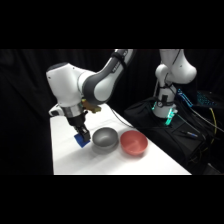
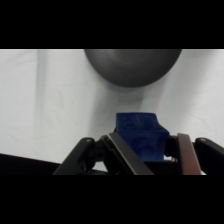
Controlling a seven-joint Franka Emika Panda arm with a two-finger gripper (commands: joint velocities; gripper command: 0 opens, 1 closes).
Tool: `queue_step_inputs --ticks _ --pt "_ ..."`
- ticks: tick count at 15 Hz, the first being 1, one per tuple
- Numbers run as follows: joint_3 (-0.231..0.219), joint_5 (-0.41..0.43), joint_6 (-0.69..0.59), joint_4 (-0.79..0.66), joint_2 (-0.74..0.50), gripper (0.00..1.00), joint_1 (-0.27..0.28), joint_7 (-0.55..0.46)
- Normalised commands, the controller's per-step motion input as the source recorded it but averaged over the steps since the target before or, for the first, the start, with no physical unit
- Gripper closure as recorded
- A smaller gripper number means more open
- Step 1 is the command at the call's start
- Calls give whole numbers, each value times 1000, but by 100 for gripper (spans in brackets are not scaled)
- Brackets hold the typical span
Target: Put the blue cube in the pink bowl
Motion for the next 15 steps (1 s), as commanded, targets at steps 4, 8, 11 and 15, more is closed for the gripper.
queue_step_inputs --ticks 4,8,11,15 --pt "-18 -24 -20 -502 -533 77 45 46" --pt "7 13 217 -767 -630 77 67 95" --pt "15 26 300 -763 -612 77 91 159" --pt "30 13 284 -641 -541 77 98 192"
